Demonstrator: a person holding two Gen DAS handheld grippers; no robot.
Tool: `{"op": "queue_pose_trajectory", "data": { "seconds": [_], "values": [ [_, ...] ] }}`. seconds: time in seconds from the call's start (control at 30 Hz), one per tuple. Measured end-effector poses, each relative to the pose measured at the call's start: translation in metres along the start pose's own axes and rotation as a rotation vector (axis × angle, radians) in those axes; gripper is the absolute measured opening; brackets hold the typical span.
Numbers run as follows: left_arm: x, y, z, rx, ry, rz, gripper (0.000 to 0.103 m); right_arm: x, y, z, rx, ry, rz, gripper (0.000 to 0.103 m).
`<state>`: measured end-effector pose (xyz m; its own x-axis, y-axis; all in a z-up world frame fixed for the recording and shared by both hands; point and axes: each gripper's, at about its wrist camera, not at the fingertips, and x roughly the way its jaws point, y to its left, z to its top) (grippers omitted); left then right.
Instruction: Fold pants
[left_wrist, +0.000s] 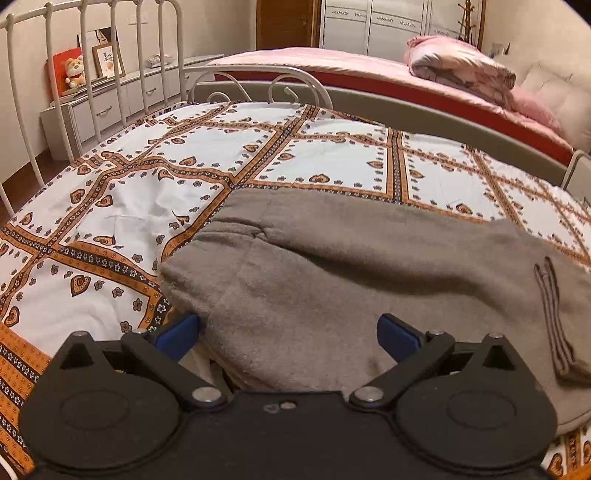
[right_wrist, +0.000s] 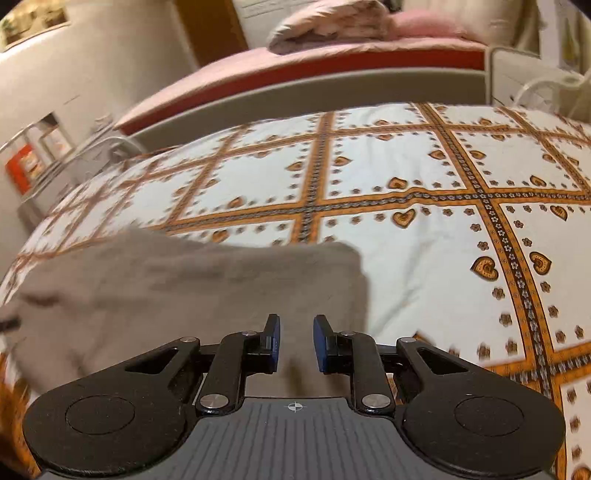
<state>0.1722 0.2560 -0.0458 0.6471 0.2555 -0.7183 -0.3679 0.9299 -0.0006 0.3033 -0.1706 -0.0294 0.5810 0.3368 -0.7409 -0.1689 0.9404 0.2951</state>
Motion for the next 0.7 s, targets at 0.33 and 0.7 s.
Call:
{"op": "queue_pose_trajectory", "data": {
  "seconds": [0.33, 0.7],
  "values": [
    [0.011, 0.003, 0.001, 0.002, 0.024, 0.009, 0.097, 0.044, -0.003, 0.037, -0.01, 0.006, -0.018, 0.022],
    [-0.009, 0.044, 0.001, -0.188, -0.055, 0.052, 0.097, 0.003, -0.004, 0.025, -0.012, -0.031, 0.063, 0.022]
  ]
}}
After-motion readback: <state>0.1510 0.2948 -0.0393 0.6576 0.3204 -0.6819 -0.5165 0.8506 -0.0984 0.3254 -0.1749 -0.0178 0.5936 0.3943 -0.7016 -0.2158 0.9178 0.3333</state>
